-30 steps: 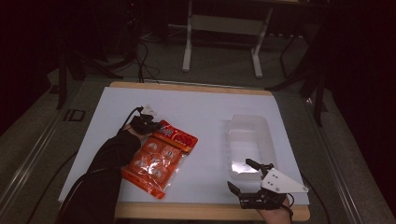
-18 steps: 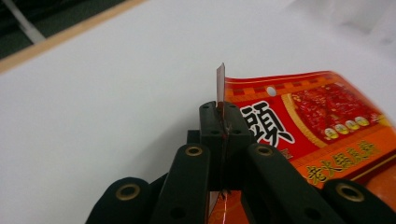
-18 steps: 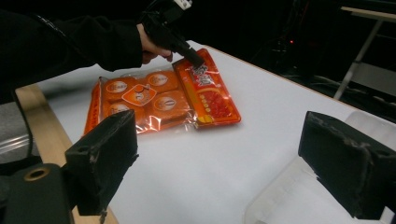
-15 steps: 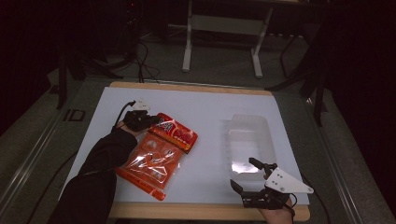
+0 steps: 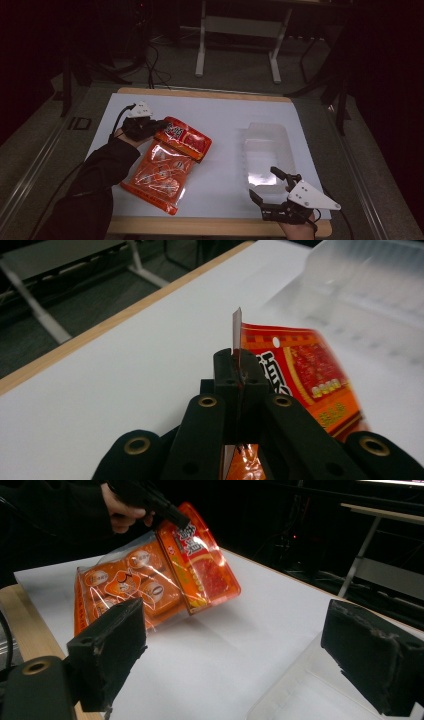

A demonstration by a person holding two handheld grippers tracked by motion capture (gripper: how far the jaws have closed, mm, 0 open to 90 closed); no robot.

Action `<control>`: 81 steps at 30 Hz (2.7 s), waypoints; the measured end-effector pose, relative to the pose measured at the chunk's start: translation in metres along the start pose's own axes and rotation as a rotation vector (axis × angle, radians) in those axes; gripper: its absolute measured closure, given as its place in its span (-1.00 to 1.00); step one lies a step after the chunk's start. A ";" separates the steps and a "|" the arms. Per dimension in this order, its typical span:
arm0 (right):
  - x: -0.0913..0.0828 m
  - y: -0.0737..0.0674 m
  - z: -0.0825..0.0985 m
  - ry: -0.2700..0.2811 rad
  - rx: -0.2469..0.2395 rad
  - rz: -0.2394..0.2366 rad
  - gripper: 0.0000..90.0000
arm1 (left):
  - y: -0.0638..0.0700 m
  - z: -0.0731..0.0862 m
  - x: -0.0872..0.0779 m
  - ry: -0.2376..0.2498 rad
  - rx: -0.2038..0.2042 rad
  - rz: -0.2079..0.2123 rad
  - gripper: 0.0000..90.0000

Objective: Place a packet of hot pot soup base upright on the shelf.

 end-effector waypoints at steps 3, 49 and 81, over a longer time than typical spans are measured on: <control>0.000 -0.001 -0.001 -0.002 -0.012 0.002 -0.74 | 0.007 -0.006 -0.008 0.011 0.012 -0.008 1.00; -0.001 -0.011 -0.018 0.004 -0.029 -0.100 -0.61 | 0.143 -0.075 -0.095 0.210 0.237 0.237 1.00; 0.061 0.008 -0.065 0.026 0.088 -0.297 -0.44 | 0.169 -0.120 -0.070 0.341 0.243 0.314 1.00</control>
Point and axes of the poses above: each handheld gripper's, and its own axes: x roughly forward along the jaws, z roughly out of its underside, y roughly to its right, the point moved 8 cm from there along x, roughly forward along the jaws, and after that the axes turned 11 degrees about z, right-handed, at the moved point
